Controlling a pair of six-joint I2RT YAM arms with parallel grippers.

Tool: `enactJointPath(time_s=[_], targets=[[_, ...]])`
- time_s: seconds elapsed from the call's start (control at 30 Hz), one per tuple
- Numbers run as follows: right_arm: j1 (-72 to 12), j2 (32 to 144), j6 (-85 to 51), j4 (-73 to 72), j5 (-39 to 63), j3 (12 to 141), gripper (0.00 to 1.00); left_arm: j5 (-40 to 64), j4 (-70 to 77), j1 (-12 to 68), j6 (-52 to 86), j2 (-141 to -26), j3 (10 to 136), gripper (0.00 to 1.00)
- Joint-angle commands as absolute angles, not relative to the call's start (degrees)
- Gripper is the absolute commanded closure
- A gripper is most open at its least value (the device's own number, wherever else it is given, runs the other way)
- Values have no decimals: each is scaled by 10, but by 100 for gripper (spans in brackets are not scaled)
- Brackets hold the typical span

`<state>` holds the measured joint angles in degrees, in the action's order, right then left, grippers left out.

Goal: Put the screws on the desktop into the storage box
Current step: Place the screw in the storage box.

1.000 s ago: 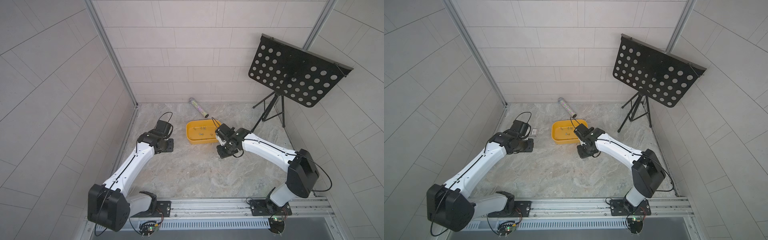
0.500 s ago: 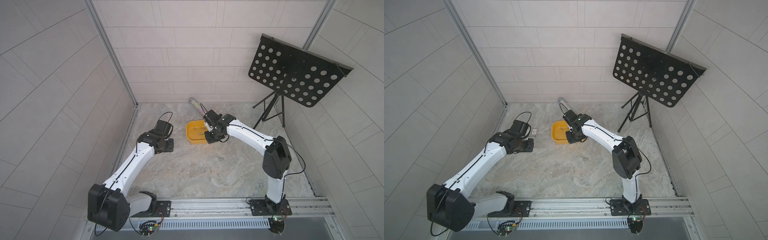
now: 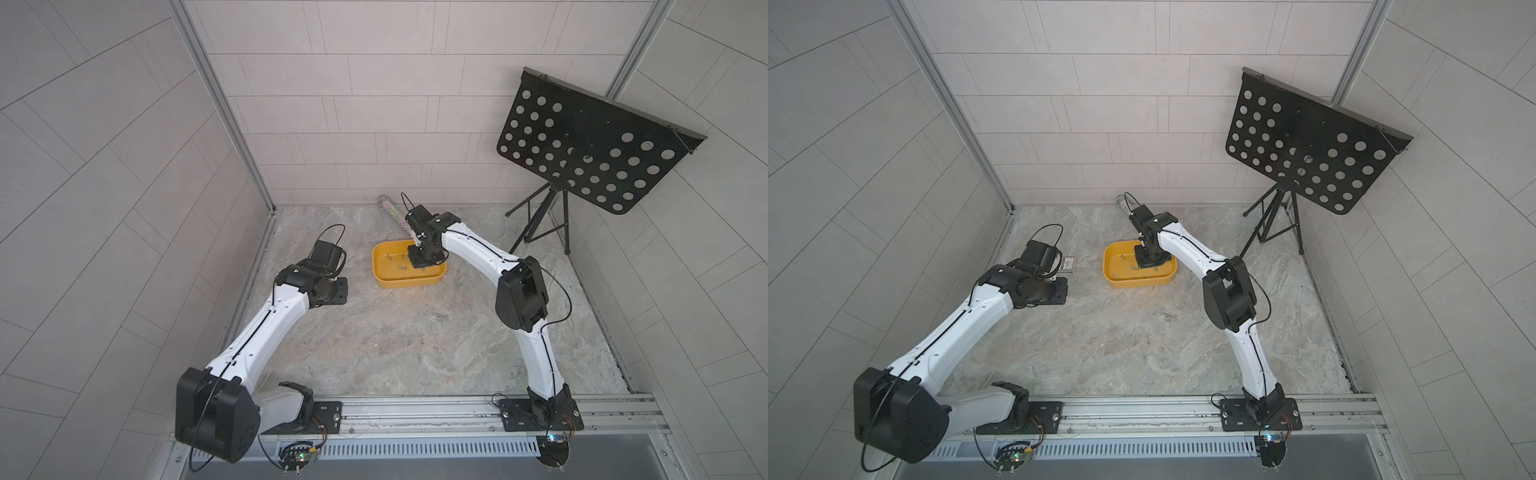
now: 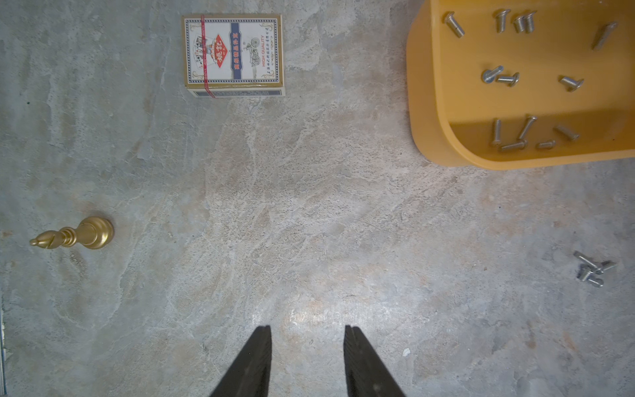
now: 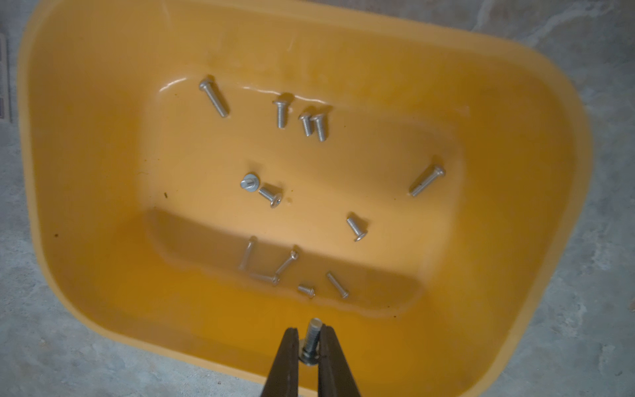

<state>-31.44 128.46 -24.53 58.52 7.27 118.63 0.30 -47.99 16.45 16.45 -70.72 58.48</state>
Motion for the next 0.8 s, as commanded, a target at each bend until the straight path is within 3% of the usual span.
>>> enactJointPath(time_s=[0.0, 0.6, 0.77], targets=[[-307, 1312, -242, 622, 63, 1229, 90, 7, -479, 160, 157, -708, 579, 57], [-291, 1438, -241, 682, 40, 1376, 89, 7, -479, 159, 156, -700, 579, 57], [-291, 1435, -240, 687, 45, 1375, 79, 12, -477, 159, 156, -700, 579, 57]])
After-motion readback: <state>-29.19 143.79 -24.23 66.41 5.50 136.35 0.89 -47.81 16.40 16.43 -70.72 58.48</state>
